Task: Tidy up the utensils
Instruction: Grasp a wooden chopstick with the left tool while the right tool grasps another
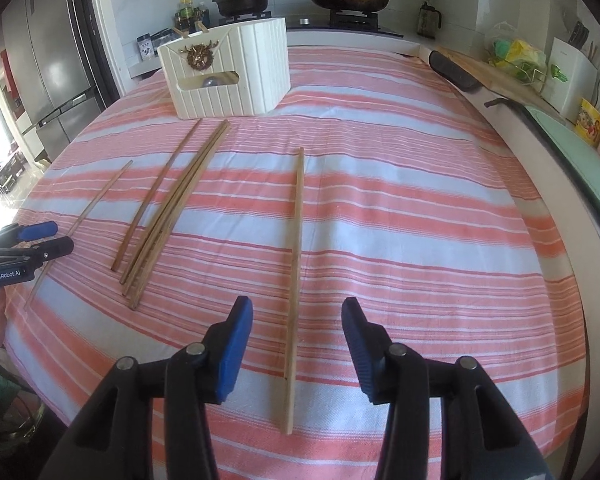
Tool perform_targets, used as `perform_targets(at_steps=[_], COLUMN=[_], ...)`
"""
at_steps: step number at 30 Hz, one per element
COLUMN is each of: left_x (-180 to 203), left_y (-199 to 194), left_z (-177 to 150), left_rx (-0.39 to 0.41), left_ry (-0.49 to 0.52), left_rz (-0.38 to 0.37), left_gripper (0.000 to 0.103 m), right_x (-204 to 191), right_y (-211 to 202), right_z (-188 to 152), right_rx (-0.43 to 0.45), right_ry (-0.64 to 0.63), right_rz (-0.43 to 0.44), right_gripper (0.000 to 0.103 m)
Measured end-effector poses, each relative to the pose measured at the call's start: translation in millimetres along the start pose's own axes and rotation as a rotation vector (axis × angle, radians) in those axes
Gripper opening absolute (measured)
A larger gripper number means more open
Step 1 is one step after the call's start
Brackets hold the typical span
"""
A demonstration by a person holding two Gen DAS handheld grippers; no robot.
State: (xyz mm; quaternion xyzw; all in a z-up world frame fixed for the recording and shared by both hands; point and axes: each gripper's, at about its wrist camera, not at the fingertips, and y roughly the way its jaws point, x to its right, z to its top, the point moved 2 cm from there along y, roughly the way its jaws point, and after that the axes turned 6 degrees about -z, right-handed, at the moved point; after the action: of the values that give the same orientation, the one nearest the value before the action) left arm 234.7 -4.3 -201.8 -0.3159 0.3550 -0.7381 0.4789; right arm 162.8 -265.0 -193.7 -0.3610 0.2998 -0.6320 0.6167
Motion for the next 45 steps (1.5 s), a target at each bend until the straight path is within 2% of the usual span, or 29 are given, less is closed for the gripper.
perform_targets(at_steps=[7, 13, 22, 26, 30, 34, 38, 39, 42, 43, 44, 45], left_x=[-2, -6, -12, -17, -16, -15, -16, -15, -11, -9, -7, -5], left_y=[10, 12, 13, 14, 19, 39, 47, 48, 48, 48, 49, 51], left_z=[11, 10, 10, 18, 40, 61, 70, 71, 75, 77, 79, 82], left_rx=[-0.017, -0.010, -0.024, -0.087, -0.111, -0.153, -0.172, -0.175, -0.172, -0.171, -0.172, -0.172], left_ry=[0.018, 0.011, 0.014, 0.044, 0.081, 0.097, 0.105, 0.107, 0.112, 0.114, 0.115, 0.115], left_rz=[0.054, 0.064, 0.044, -0.004, -0.055, -0.049, -0.040, -0.037, -0.041, -0.047, -0.048, -0.052], left_gripper=[0.075, 0.081, 0.087, 0.085, 0.084, 0.076, 0.075, 0.074, 0.054, 0.039, 0.025, 0.016], right_x=[-9, -7, -6, -6, -5, -4, -4, -3, -7, -8, -7, -8], right_y=[24, 23, 24, 28, 40, 63, 80, 82, 86, 87, 90, 92], right_z=[8, 4, 4, 15, 39, 68, 89, 93, 99, 101, 106, 109], right_rx=[-0.061, -0.012, -0.019, -0.102, -0.191, -0.238, -0.258, -0.262, -0.267, -0.268, -0.267, -0.266], right_ry=[-0.100, -0.075, -0.075, -0.109, -0.151, -0.147, -0.137, -0.141, -0.168, -0.168, -0.164, -0.158], right_rz=[-0.009, -0.002, -0.001, 0.019, 0.035, 0.049, 0.057, 0.055, 0.027, 0.025, 0.028, 0.025], right_gripper=[0.047, 0.051, 0.051, 0.052, 0.052, 0.052, 0.051, 0.048, 0.035, 0.031, 0.021, 0.013])
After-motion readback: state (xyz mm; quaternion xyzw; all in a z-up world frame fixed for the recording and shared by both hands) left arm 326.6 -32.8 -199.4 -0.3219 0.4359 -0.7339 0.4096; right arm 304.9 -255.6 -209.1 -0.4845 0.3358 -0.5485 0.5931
